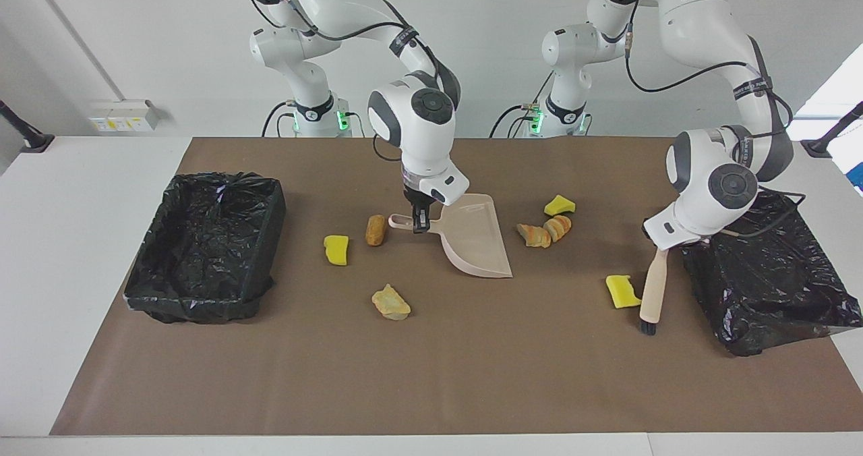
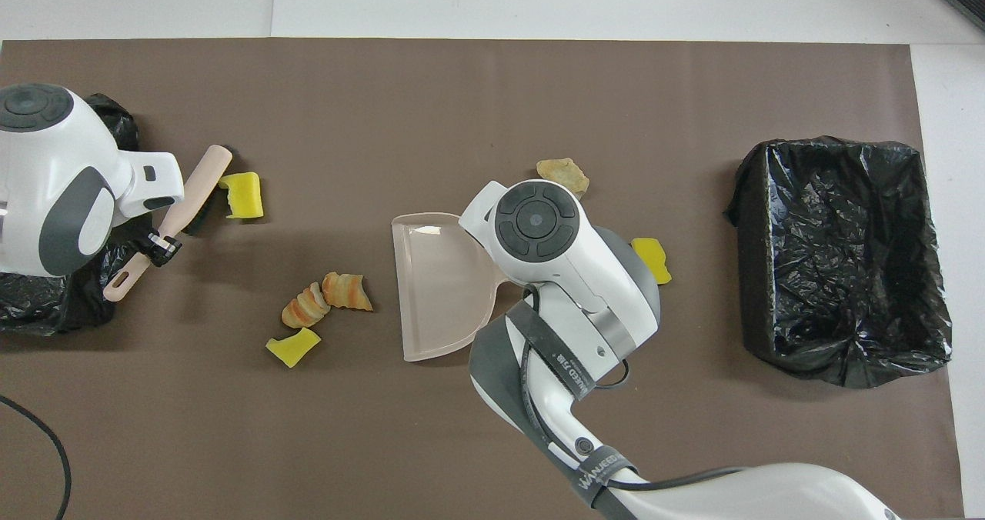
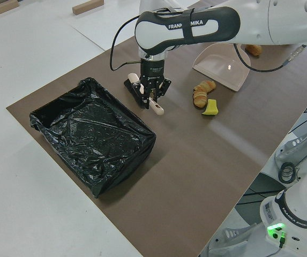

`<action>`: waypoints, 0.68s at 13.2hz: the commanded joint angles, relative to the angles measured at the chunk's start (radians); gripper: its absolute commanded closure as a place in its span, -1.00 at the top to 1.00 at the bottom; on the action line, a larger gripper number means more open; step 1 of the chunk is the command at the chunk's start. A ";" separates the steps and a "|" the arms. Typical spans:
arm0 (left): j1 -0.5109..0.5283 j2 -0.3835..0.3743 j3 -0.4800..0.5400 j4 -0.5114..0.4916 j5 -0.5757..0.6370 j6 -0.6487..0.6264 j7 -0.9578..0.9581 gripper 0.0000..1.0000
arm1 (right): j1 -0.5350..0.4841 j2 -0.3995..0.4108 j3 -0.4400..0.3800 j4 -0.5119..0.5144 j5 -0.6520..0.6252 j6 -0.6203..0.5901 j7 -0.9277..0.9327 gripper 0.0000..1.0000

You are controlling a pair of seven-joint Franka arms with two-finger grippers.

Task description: Sweep and dump trash in bin

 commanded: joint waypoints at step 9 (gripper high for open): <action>-0.201 -0.270 -0.059 -0.297 -0.139 -0.080 -0.226 -1.00 | -0.017 -0.054 0.009 -0.119 0.011 0.074 0.012 -1.00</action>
